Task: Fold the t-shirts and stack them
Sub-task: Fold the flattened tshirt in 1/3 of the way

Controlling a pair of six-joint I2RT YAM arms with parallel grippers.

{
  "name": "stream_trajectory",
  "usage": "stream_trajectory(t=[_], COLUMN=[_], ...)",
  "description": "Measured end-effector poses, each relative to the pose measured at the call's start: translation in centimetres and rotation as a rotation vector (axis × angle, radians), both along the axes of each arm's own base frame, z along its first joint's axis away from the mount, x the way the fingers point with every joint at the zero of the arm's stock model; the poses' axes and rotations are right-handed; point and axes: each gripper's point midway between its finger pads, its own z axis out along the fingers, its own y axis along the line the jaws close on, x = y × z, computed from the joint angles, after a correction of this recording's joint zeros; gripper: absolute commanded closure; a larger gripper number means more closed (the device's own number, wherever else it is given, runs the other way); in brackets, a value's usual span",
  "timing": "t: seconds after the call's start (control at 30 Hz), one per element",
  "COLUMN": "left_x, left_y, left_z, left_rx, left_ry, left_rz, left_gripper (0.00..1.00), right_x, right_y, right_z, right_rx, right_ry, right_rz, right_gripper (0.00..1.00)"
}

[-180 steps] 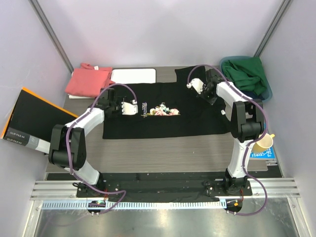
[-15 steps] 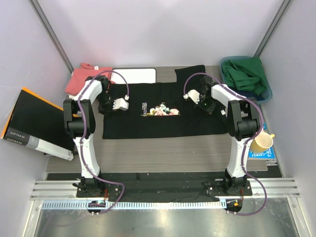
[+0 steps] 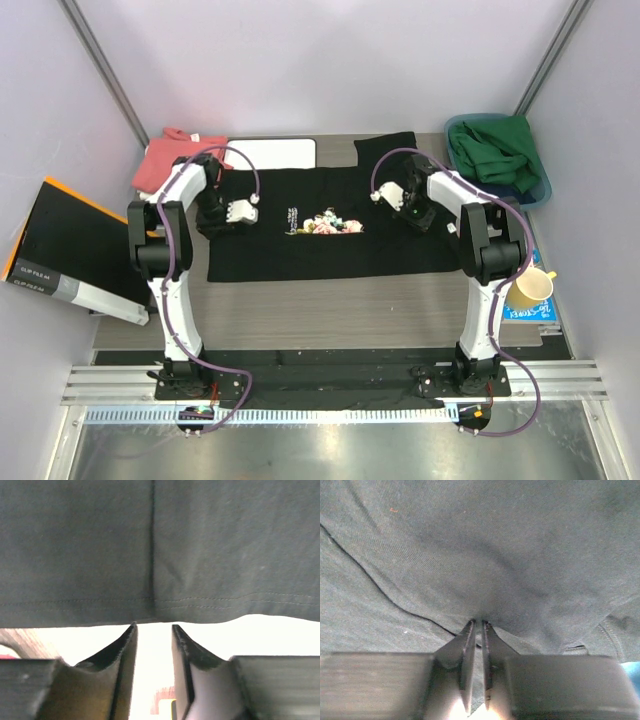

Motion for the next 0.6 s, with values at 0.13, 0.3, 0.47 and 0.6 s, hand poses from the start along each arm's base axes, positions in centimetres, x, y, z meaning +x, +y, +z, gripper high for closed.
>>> stream_trajectory(t=[0.13, 0.3, 0.47, 0.6], left_x=[0.3, 0.7, 0.4, -2.0], left_y=[0.8, 0.9, -1.2, -4.3], left_z=[0.1, 2.1, 6.3, 7.1], left_rx=[0.001, -0.031, -0.091, -0.142], left_ry=[-0.017, -0.077, -0.184, -0.214], left_rz=[0.027, 0.062, 0.031, -0.044], left_gripper=[0.52, 0.49, 0.49, 0.49], right_x=[0.4, 0.2, -0.9, -2.8], right_y=[-0.1, 0.1, 0.4, 0.1], right_z=[0.2, 0.5, 2.0, 4.2], right_rx=[-0.008, 0.000, 0.028, 0.025], right_ry=[-0.025, -0.043, -0.072, -0.116], right_rz=[0.007, 0.006, 0.026, 0.105], right_gripper=[0.65, 0.61, 0.60, 0.52])
